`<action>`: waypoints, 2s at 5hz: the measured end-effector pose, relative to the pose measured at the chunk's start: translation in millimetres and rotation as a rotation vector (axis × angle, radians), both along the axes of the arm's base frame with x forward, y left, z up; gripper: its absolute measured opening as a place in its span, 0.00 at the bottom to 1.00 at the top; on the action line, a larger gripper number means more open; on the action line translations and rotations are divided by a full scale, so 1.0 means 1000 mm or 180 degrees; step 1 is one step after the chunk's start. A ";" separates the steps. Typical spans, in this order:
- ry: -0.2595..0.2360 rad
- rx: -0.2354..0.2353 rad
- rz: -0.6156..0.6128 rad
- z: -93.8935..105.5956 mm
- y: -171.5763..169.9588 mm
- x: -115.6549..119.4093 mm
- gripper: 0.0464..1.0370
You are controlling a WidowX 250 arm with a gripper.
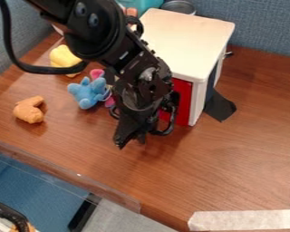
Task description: Open the drawer
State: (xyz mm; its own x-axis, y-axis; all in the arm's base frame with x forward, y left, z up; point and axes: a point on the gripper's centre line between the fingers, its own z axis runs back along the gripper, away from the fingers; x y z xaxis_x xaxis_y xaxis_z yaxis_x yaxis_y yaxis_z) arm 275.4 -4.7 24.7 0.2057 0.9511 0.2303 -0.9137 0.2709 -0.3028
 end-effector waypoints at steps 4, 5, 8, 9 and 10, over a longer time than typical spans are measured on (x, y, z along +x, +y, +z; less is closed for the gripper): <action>-0.0103 -0.0267 0.0362 -0.005 -0.005 -0.013 0.11; -0.0123 -0.0334 0.0432 -0.004 -0.010 -0.025 0.11; -0.0141 -0.0446 0.0516 -0.002 -0.020 -0.056 0.10; -0.0155 -0.0478 0.0514 -0.001 -0.023 -0.065 0.10; -0.0168 -0.0470 0.0498 0.003 -0.025 -0.076 0.10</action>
